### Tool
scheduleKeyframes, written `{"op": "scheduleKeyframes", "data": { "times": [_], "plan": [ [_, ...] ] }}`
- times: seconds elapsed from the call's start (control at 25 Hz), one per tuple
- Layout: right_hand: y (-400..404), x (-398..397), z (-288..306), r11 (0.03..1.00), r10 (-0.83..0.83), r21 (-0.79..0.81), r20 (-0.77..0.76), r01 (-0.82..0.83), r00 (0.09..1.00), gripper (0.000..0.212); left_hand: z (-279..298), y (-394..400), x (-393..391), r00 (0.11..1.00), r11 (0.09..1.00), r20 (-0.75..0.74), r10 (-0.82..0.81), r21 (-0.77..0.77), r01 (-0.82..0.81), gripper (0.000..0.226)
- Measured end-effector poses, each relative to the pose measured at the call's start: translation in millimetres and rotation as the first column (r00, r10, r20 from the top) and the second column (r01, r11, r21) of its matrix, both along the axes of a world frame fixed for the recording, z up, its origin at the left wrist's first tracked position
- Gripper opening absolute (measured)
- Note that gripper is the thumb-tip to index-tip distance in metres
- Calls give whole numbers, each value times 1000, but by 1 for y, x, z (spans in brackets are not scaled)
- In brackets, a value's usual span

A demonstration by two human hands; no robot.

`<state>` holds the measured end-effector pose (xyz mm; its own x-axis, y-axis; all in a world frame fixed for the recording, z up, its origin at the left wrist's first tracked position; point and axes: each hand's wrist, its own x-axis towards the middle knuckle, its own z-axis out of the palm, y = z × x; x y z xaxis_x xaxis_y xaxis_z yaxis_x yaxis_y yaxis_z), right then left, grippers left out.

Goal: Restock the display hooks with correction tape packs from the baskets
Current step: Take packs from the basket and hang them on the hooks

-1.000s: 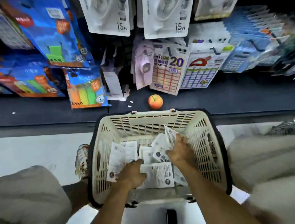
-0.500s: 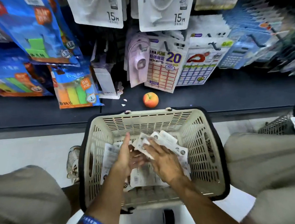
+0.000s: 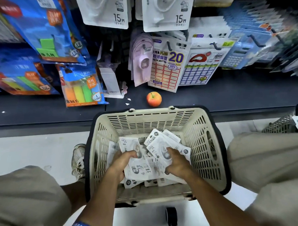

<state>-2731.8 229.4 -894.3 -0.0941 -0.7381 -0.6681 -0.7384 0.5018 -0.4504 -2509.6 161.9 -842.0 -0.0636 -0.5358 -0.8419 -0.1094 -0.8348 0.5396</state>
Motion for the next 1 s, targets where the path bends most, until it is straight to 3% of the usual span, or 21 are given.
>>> {"op": "scheduleKeyframes", "data": {
  "times": [0.12,0.2,0.36,0.44,0.48,0.56,0.64,0.84,1.0],
  "plan": [
    [-11,4,-15,991,-126,-43,14,126,992,80,-2,3,0,1000,1000,16,4,22,-5,43],
    [-18,7,-20,983,-174,-81,-84,167,981,90,-6,6,0,999,1000,46,0,20,-1,51],
    [-24,4,-26,1000,-16,2,-383,18,924,99,-14,4,-2,991,999,127,37,6,-38,51],
    [-25,-1,-23,995,-33,73,-389,66,921,95,-16,3,-4,990,1000,137,24,2,-25,52],
    [-26,-4,-21,989,-82,90,-329,117,941,91,-17,3,-6,990,1000,138,21,-5,-21,51],
    [-27,-11,-14,952,-292,78,-62,296,954,74,-19,4,-9,992,1000,126,22,-25,-19,48],
    [-22,-14,-2,897,-441,143,215,419,871,60,-20,5,-12,993,999,116,14,-47,-8,43],
    [-5,10,18,963,-255,205,473,176,843,58,-15,10,-16,991,999,134,1,-40,4,42],
    [-7,38,17,964,-263,100,529,248,807,39,-13,11,-12,999,999,47,-6,37,4,32]
  ]
}}
